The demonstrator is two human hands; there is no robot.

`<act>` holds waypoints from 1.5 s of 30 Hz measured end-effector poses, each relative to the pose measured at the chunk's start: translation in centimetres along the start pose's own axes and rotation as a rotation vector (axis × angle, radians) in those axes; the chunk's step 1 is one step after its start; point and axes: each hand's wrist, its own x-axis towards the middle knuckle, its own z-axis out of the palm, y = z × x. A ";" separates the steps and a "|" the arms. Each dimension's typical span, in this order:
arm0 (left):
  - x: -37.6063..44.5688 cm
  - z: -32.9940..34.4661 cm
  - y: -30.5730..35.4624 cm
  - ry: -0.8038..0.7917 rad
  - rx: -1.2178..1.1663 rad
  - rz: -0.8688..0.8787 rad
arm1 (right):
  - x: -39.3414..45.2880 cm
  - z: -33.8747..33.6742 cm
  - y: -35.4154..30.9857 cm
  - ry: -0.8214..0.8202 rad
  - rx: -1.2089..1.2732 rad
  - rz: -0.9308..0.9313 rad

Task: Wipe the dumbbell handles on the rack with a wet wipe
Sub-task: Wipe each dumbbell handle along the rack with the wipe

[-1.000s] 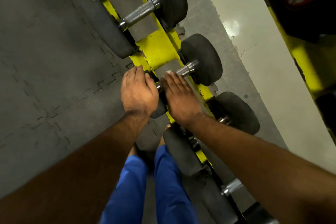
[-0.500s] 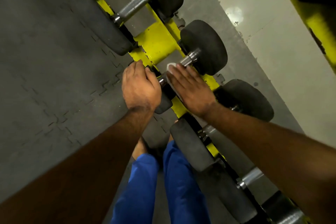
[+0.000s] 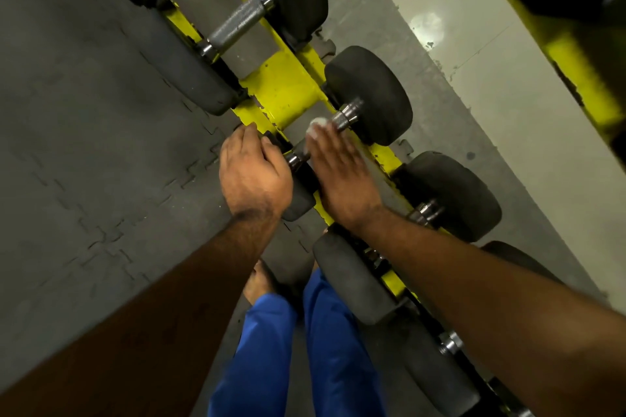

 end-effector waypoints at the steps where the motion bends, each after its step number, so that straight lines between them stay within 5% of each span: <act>1: 0.1 0.0 0.0 -0.002 -0.002 0.000 | -0.3 0.0 0.3 -0.004 -0.013 -0.111; 3: 0.1 0.0 0.0 -0.005 -0.007 0.000 | 0.0 -0.4 2.7 -0.012 -0.050 -0.191; 7: 0.0 0.0 0.0 0.001 -0.002 -0.004 | 0.5 -1.3 2.7 -0.044 -0.007 0.011; 11: 0.0 0.0 0.1 0.009 -0.007 -0.008 | -0.2 -0.5 0.8 -0.072 -0.016 -0.299; 16: -0.1 0.1 0.0 0.006 -0.007 -0.014 | 0.7 -1.4 3.3 -0.032 -0.042 -0.133; 21: 0.0 0.0 0.0 0.012 -0.010 -0.008 | -0.9 -0.6 1.8 -0.117 -0.025 -0.368; 26: -0.1 0.0 0.1 -0.002 0.003 -0.005 | 0.4 -1.3 3.7 -0.043 -0.070 0.032; 31: -0.1 -0.1 0.1 -0.001 0.000 -0.001 | 0.0 -0.6 1.8 -0.040 -0.049 -0.210; 34: 0.0 0.0 0.0 0.001 -0.001 0.005 | 1.0 -1.0 3.9 -0.018 -0.087 -0.064; 36: 0.0 0.1 -0.1 0.001 0.002 0.007 | 1.0 -1.3 2.4 -0.028 -0.041 0.052; 41: 0.0 0.1 0.0 0.005 0.000 -0.003 | 2.1 -1.8 2.0 -0.026 0.160 -0.190; 45: -0.1 0.0 0.0 0.004 -0.011 0.000 | 3.5 -3.0 2.9 0.120 0.433 -0.027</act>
